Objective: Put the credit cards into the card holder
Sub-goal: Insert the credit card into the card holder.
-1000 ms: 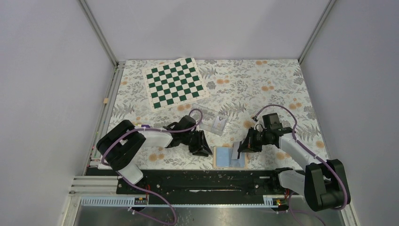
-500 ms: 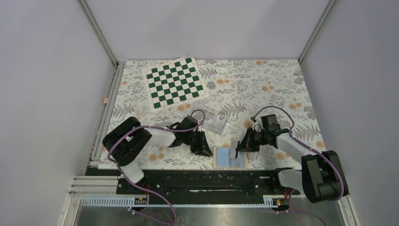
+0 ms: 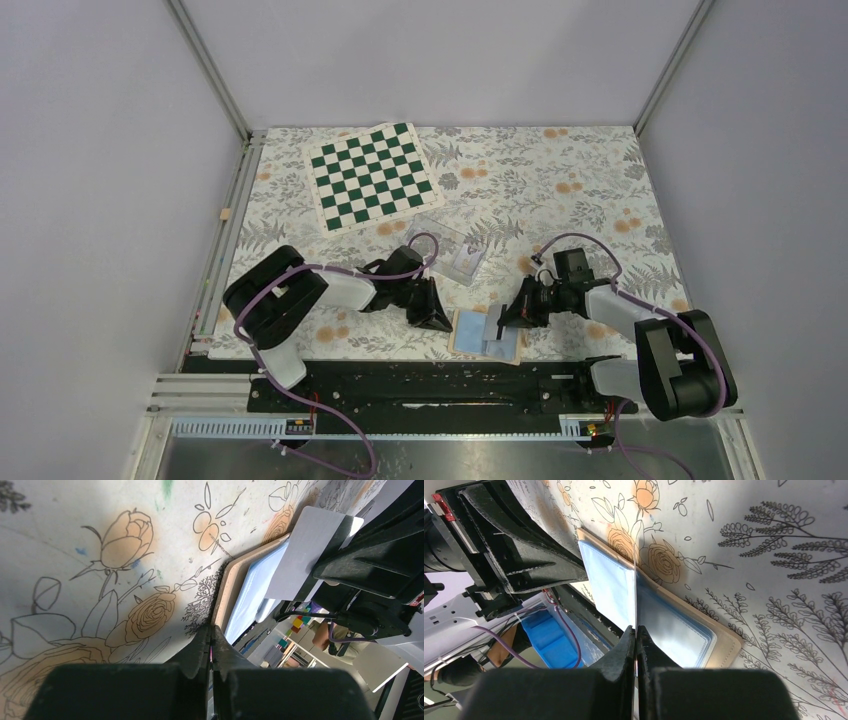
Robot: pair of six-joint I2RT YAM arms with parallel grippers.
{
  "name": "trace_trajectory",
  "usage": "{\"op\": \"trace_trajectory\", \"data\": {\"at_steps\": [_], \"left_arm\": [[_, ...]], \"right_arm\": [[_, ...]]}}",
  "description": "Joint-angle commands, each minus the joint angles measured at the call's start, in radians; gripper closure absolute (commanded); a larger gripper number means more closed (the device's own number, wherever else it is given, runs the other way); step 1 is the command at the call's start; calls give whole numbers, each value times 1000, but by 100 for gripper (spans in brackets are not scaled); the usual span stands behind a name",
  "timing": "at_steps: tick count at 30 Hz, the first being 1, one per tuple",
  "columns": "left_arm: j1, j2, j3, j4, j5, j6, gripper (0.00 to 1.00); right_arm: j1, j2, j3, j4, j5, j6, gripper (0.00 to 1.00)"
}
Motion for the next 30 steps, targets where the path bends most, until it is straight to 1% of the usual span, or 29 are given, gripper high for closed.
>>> {"op": "trace_trajectory", "data": {"at_steps": [1, 4, 8, 11, 19, 23, 28, 30], "left_arm": [[-10, 30, 5, -23, -53, 12, 100], [-11, 35, -11, 5, -51, -12, 100], [-11, 32, -36, 42, -54, -46, 100], [-11, 26, -40, 38, -64, -53, 100], [5, -27, -67, -4, -121, -61, 100], [42, -28, -86, 1, -117, -57, 100], [52, 25, -73, 12, -103, -42, 100], [52, 39, -73, 27, -98, -45, 100]], "right_arm": [[-2, 20, -11, 68, -33, 24, 100], [0, 27, -19, 112, -42, 47, 100], [10, 75, -27, 158, -39, 64, 100], [24, 116, -33, 223, -44, 78, 100], [70, 205, 18, 277, -42, 89, 100], [88, 234, 70, 246, -56, 78, 100], [88, 179, 91, 55, -25, 13, 100], [88, 170, 85, 8, -23, 1, 100]]}}
